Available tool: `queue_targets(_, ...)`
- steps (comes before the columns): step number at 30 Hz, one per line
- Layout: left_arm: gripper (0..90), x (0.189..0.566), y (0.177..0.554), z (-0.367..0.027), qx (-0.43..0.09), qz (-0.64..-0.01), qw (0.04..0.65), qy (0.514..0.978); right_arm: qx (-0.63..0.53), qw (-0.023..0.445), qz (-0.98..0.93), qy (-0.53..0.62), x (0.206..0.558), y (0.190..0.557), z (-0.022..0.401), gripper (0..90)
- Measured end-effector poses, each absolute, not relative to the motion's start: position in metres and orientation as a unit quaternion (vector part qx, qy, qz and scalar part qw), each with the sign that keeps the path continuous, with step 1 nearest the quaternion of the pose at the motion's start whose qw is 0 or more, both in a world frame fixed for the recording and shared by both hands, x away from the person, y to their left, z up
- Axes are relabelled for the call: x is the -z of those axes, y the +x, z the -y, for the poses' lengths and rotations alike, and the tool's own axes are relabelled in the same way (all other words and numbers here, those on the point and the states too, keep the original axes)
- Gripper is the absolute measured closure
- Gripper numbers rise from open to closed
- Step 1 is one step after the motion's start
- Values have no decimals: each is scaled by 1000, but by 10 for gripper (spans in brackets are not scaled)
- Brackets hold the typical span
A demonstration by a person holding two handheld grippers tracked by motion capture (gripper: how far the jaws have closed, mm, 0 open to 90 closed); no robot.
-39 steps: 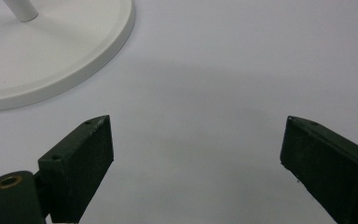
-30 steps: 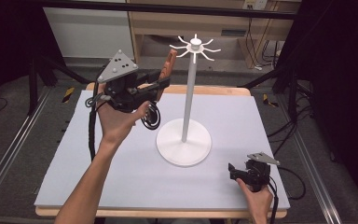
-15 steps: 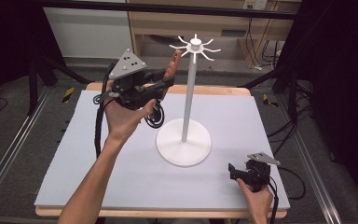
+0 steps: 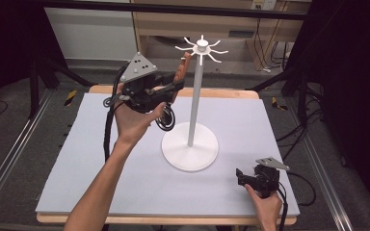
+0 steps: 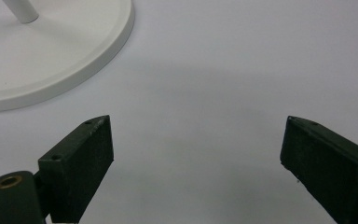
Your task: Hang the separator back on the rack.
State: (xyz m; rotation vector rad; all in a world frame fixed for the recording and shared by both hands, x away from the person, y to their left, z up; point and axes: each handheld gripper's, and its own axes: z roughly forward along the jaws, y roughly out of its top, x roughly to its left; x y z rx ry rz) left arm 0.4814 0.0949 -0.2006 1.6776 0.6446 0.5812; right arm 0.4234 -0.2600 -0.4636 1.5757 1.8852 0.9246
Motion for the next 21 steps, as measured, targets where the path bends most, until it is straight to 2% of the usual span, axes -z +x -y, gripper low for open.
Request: queue_targets(21, 662, 208, 489, -87, -256, -275, 587, 717, -336, 253, -697, 581, 465, 424, 259, 98)
